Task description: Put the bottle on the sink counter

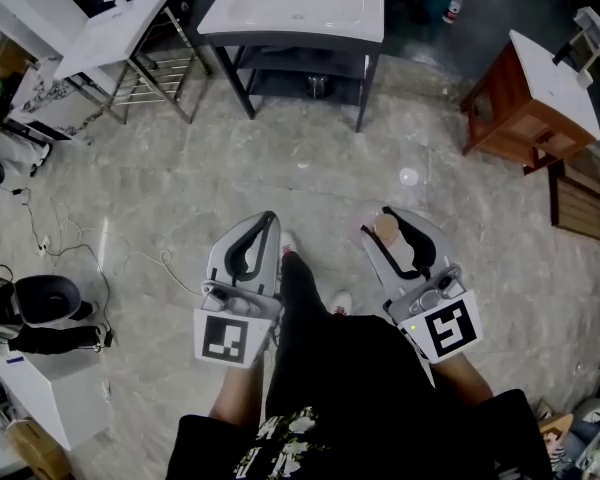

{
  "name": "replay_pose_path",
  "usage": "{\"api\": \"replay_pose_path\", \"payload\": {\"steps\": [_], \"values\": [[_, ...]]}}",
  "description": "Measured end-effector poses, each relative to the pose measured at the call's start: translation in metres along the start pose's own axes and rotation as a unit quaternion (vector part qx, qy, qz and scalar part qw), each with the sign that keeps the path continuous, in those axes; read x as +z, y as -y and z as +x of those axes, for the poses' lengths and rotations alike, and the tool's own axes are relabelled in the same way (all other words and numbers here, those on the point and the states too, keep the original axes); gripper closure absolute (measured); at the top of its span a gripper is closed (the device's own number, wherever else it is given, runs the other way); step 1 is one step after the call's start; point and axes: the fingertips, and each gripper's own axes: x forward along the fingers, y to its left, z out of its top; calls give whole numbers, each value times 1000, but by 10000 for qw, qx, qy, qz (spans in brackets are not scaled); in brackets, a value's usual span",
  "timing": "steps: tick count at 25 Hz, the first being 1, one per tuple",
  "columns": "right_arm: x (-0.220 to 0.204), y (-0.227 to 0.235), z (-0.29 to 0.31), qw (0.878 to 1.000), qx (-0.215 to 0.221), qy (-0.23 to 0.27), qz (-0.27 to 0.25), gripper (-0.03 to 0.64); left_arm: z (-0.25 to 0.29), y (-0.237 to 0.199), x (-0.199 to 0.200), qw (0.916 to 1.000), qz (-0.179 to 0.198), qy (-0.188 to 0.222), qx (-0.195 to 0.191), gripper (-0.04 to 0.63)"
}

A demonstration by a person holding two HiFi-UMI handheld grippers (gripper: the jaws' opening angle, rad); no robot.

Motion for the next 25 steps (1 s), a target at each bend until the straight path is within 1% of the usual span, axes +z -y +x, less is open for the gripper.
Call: {"api": "replay_pose_path", "payload": {"steps": [5, 8, 11, 14, 17, 20, 25], "values": [[2, 17, 59, 10000, 23, 21, -66, 485, 33, -46, -2, 9998, 139, -96, -42, 578], [4, 27, 99, 9999, 60, 86, -70, 485, 53, -79, -5, 9998, 115, -163, -48, 578], [8, 30, 142, 10000, 65, -7, -24, 485, 71, -115, -7, 9998, 45, -190, -100, 578], [15, 34, 178, 10000, 63, -32, 25, 485, 87, -147, -8, 9995, 78, -249, -167, 579], [23, 42, 214, 10000, 17, 23, -63, 485, 104, -181, -3, 9996, 64, -196, -195, 578], [29, 41, 251, 9999, 4, 39, -95, 485, 113, -216, -3, 9997, 28, -141, -211, 578], [32, 36, 310, 9998, 48, 124, -137, 485, 126, -271, -12, 9994, 64, -168, -285, 579]]}}
